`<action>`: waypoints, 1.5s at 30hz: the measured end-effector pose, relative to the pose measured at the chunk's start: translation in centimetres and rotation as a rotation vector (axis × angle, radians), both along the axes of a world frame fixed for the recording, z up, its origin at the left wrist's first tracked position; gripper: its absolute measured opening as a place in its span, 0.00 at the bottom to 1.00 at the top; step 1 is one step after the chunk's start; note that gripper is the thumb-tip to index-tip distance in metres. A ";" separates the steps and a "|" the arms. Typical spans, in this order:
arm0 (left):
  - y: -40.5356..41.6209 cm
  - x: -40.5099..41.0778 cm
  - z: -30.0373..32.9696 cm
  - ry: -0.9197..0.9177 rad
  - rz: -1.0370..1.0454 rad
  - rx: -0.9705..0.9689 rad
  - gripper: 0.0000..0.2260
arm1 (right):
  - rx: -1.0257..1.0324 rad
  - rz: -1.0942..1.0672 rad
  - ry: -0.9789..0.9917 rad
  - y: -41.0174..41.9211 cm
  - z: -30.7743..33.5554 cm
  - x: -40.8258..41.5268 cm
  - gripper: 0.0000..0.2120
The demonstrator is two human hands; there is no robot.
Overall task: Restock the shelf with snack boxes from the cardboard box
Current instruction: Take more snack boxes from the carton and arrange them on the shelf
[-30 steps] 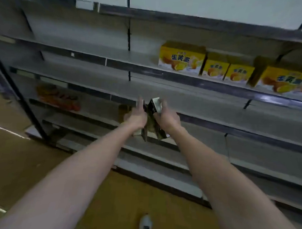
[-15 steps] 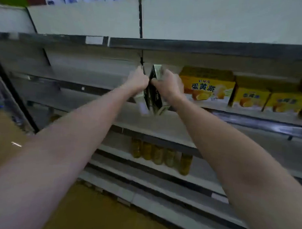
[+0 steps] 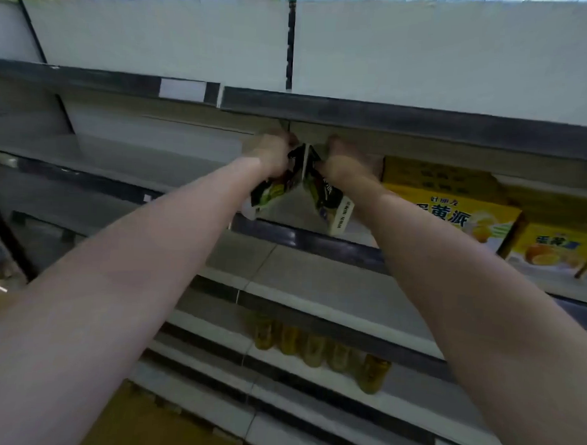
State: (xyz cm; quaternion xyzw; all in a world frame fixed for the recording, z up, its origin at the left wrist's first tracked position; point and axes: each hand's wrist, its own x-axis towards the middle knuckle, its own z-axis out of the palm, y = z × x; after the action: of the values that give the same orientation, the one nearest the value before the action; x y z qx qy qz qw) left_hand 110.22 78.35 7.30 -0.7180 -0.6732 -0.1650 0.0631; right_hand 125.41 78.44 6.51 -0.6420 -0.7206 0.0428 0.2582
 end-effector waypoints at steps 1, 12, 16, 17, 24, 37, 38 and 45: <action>0.8 -0.5 -0.2 0.046 -0.031 0.017 0.22 | 0.000 -0.011 -0.048 1.0 -0.2 -0.4 0.14; 10.3 -5.9 -5.0 0.240 -0.224 -0.085 0.28 | -0.068 -0.136 -0.328 7.6 -3.3 -3.3 0.17; 12.0 -7.1 -6.0 0.258 -0.323 0.017 0.23 | -0.047 -0.172 -0.374 8.8 -3.8 -4.5 0.17; 12.3 -7.3 -6.2 0.263 -0.341 0.045 0.22 | -0.042 -0.180 -0.379 9.0 -3.9 -4.7 0.16; 14.1 -9.3 -6.9 0.318 -0.573 0.164 0.22 | -0.049 -0.213 -0.510 9.1 -3.9 -4.7 0.16; 15.8 -9.6 -6.0 0.197 -0.549 0.028 0.33 | -0.324 -0.241 -0.245 10.0 -2.2 -2.9 0.34; 15.9 -9.1 -5.7 0.178 -0.594 -0.001 0.32 | -0.308 -0.215 -0.236 10.1 -2.1 -2.8 0.30; 16.7 -6.6 -5.8 0.009 -0.702 0.086 0.36 | -0.243 -0.108 -0.310 11.0 -1.8 -0.3 0.27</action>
State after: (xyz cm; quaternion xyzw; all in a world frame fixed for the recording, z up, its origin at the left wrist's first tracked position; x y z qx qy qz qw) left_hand 103.65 95.01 1.50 -0.9031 -0.3776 -0.2016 0.0357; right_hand 125.14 89.41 4.72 -0.7051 -0.7058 0.0161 0.0667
